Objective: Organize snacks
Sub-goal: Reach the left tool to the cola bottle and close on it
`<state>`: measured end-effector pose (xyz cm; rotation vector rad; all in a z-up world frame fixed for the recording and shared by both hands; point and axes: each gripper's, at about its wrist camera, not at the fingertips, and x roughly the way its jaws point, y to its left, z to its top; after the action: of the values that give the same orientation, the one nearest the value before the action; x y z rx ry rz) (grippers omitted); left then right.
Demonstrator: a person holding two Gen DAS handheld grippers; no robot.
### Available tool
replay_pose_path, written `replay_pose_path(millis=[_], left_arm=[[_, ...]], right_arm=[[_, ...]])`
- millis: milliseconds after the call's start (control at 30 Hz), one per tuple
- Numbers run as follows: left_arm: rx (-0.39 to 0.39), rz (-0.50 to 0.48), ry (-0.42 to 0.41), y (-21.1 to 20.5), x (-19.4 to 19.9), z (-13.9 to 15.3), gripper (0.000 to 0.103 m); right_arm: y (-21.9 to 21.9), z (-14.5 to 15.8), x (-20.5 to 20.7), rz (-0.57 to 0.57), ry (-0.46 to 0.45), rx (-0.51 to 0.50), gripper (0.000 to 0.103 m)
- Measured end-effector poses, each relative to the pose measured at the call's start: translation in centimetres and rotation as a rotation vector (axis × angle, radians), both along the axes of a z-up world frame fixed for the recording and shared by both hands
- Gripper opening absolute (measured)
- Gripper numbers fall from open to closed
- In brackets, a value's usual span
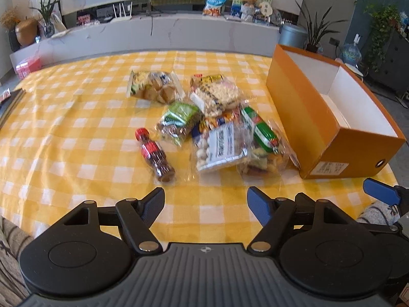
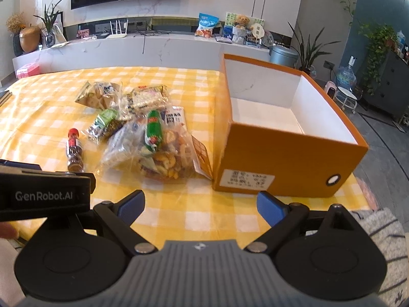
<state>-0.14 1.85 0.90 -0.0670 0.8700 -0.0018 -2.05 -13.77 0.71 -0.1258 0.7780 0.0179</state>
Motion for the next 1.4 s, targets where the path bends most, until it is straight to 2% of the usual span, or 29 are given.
replay_pose_path(millis=[100,267,367,667,933,1000,1100,1167,1267,1400], left_arm=[[0.025,-0.016,-0.038,0.4,0.3,0.7,0.087],[-0.037,-0.008,-0.010,2.5,1.9,1.2,0.089],[-0.027,0.030,-0.010,3.6,2.8,0.9,0.089],[0.002,0.125,0.099,6.4,6.9,-2.5,0.088],[0.013,0.117,0.156,6.0,8.7,-5.5,0.087],[0.007,0.135,0.168,6.1,8.9,-6.1,0.084],[-0.035,0.122,0.153,6.3,9.0,-6.7,0.071],[-0.017,0.126,0.134,6.2,8.7,-6.7,0.053],[0.019,0.137,0.120,6.1,8.5,-6.6,0.033],[-0.003,0.141,0.116,6.8,8.2,-6.6,0.033]], right_arm=[[0.5,0.4,0.4,0.017,-0.019,0.002,0.092],[1.1,1.1,1.1,0.030,-0.069,0.040,0.093],[0.9,0.7,1.4,0.026,-0.109,0.075,0.096],[0.9,-2.3,3.2,0.108,-0.038,0.215,0.096],[0.4,-4.4,4.2,0.146,0.043,0.308,0.096],[0.1,-4.6,4.3,0.133,0.053,0.336,0.096],[-0.3,-5.1,4.5,0.103,0.070,0.359,0.096],[-0.4,-5.3,4.5,0.088,0.075,0.368,0.096],[-0.4,-5.4,4.5,0.081,0.073,0.371,0.096],[0.0,-5.2,4.2,0.098,0.058,0.341,0.096]])
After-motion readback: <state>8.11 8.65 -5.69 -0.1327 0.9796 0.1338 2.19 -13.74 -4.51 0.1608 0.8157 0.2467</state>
